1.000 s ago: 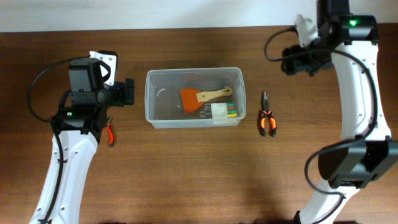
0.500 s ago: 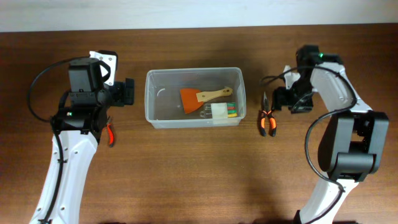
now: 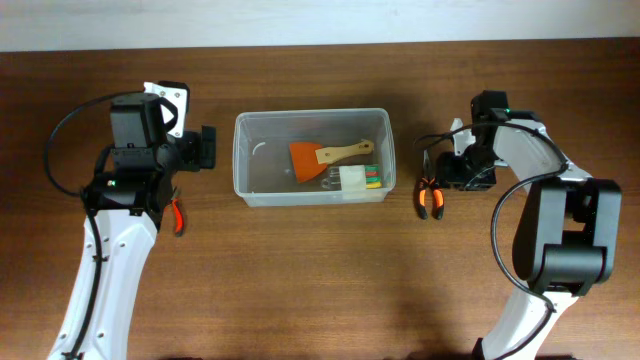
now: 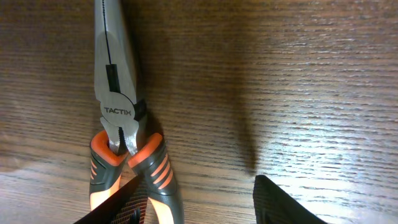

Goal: Pack container
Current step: 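Lower the right gripper onto the orange-black pliers handles and grasp, then lift the pliers into the container and open the right gripper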

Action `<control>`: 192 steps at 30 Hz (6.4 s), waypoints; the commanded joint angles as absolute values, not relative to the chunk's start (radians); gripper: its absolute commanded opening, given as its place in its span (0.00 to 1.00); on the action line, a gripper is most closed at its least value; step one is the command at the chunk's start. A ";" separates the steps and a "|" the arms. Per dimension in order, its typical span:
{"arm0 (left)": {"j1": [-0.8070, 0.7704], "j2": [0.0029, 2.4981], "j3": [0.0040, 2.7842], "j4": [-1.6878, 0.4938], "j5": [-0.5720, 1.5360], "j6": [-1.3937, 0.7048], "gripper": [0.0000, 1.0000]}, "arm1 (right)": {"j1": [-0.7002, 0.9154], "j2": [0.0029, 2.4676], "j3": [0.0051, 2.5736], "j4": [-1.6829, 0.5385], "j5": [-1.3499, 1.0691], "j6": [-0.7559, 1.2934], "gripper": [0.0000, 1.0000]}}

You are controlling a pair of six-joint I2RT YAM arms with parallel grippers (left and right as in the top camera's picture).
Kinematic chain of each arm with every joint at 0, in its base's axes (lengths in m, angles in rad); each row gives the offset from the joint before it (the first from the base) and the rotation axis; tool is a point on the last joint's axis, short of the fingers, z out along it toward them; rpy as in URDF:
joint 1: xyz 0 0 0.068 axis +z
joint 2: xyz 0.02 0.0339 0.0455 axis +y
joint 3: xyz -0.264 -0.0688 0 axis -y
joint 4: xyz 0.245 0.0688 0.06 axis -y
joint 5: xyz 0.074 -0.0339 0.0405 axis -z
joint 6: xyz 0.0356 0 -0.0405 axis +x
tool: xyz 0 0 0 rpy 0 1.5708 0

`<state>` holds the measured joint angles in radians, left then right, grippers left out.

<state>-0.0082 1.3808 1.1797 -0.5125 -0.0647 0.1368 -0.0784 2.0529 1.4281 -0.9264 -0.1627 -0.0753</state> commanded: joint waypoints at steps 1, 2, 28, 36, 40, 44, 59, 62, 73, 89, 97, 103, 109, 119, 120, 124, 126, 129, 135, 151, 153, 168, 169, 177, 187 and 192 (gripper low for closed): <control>-0.007 1.386 1.200 -0.510 -0.075 0.128 0.99 | -0.032 2.072 1.391 -0.922 -0.093 -0.069 0.55; -0.007 1.386 1.200 -0.510 -0.075 0.128 0.99 | -0.028 2.072 1.391 -0.922 -0.093 -0.070 0.55; -0.007 1.386 1.200 -0.510 -0.075 0.128 0.99 | -0.019 1.950 1.395 -0.938 -0.120 -0.073 0.56; -0.007 1.386 1.200 -0.510 -0.075 0.128 0.99 | -0.020 1.966 1.390 -0.927 -0.120 -0.073 0.56; -0.007 1.386 1.200 -0.510 -0.075 0.128 0.99 | -0.019 1.986 1.385 -0.921 -0.120 -0.073 0.56; -0.007 1.386 1.200 -0.510 -0.075 0.128 0.99 | -0.011 2.004 1.380 -0.905 -0.119 -0.073 0.56; -0.007 1.386 1.200 -0.510 -0.075 0.128 0.99 | 0.013 2.006 1.307 -0.847 -0.063 -0.068 0.52; -0.007 1.386 1.200 -0.510 -0.075 0.128 0.99 | 0.013 2.006 1.305 -0.835 -0.063 -0.068 0.49; -0.007 1.386 1.200 -0.510 -0.075 0.128 0.99 | 0.013 2.006 1.305 -0.814 -0.015 -0.065 0.43; -0.007 1.386 1.200 -0.510 -0.075 0.128 0.99 | 0.054 2.006 1.249 -0.768 0.005 -0.062 0.40; -0.007 1.386 1.200 -0.510 -0.075 0.128 0.99 | 0.055 2.006 1.249 -0.769 0.012 -0.062 0.28; -0.007 1.386 1.200 -0.510 -0.075 0.128 0.99 | 0.051 2.006 1.251 -0.769 0.012 -0.062 0.20; -0.007 1.386 1.200 -0.510 -0.075 0.128 0.99 | 0.018 1.999 1.304 -0.809 0.012 -0.061 0.08; -0.007 1.386 1.200 -0.510 -0.075 0.128 0.99 | -0.039 1.906 1.631 -1.012 0.012 -0.062 0.06; -0.007 1.386 1.200 -0.510 -0.075 0.128 0.99 | -0.033 1.897 1.675 -1.031 0.012 -0.062 0.05; -0.007 1.386 1.200 -0.510 -0.075 0.128 0.99 | 0.017 1.873 1.845 -1.099 0.012 -0.062 0.04; -0.007 1.386 1.200 -0.510 -0.075 0.128 0.99 | 0.056 1.869 1.909 -1.121 0.012 -0.062 0.04; -0.007 1.386 1.200 -0.510 -0.075 0.128 0.99 | 0.140 1.869 1.979 -1.132 0.007 -0.101 0.04; -0.007 1.386 1.200 -0.510 -0.075 0.128 0.99 | 0.361 1.886 1.990 -1.083 -0.041 -0.426 0.04; -0.007 1.386 1.200 -0.510 -0.075 0.128 0.99 | 0.523 2.156 1.986 -0.953 -0.240 -1.176 0.06; -0.007 1.386 1.200 -0.510 -0.075 0.128 0.99 | 0.523 2.198 1.986 -0.925 -0.240 -1.175 0.10; -0.007 1.386 1.200 -0.510 -0.075 0.128 0.99 | 0.525 2.212 2.107 -0.923 0.014 -0.720 0.79; -0.007 1.386 1.200 -0.510 -0.075 0.128 0.99 | 0.508 2.199 2.146 -0.958 0.016 -0.672 0.79; -0.007 1.386 1.200 -0.509 -0.075 0.128 0.99 | 0.268 2.130 2.522 -1.300 0.002 -0.227 0.80; -0.007 1.386 1.200 -0.513 -0.028 0.128 0.99 | -0.128 2.148 2.540 -1.474 -0.060 0.047 0.97; 0.026 1.410 1.199 -0.567 -0.084 0.045 0.99 | -0.270 2.150 2.397 -1.463 -0.076 0.095 0.98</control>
<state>-0.0048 1.3823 1.1801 -0.5365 -0.0532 0.1295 -0.2169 2.1330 2.4622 -1.4666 -0.0525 0.0303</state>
